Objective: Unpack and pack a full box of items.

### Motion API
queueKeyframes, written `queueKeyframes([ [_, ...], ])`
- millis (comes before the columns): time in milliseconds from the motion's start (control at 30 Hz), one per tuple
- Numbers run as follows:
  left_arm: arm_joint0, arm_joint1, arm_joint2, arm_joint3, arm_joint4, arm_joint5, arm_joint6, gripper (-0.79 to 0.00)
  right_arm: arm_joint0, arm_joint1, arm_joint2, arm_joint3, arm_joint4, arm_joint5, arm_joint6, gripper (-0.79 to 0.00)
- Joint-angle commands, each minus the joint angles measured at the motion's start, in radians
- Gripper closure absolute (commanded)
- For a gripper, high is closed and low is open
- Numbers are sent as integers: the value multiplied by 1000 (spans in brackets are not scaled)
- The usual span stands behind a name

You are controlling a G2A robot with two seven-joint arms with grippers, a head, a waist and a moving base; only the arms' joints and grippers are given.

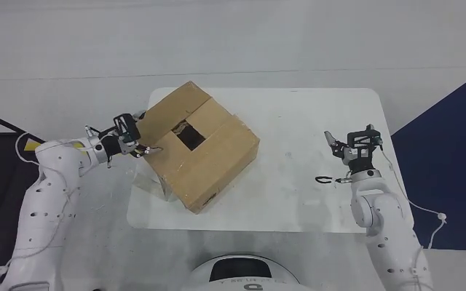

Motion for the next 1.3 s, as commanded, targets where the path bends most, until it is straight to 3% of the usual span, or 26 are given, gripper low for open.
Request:
queueKeyframes([
  [0, 6, 6, 16, -4, 39, 6, 38, -785, 0, 0, 0, 0, 0, 0, 0, -785],
  [433, -8, 42, 101, -23, 71, -47, 167, -785, 0, 0, 0, 0, 0, 0, 0, -785],
  [700, -54, 112, 226, -72, -121, -47, 200, -785, 0, 0, 0, 0, 0, 0, 0, -785],
  [900, -118, 176, 278, -128, -235, -47, 111, -785, 0, 0, 0, 0, 0, 0, 0, -785],
  [933, -136, 179, 256, -130, -229, -35, 74, -785, 0, 0, 0, 0, 0, 0, 0, -785],
  [1033, -133, 173, 245, -112, -203, 131, -21, -785, 0, 0, 0, 0, 0, 0, 0, -785],
  [1167, -145, 160, 300, -82, -169, 213, -63, -785, 0, 0, 0, 0, 0, 0, 0, -785],
  [1267, -156, 149, 363, -54, -154, 216, -51, -785, 0, 0, 0, 0, 0, 0, 0, -785],
])
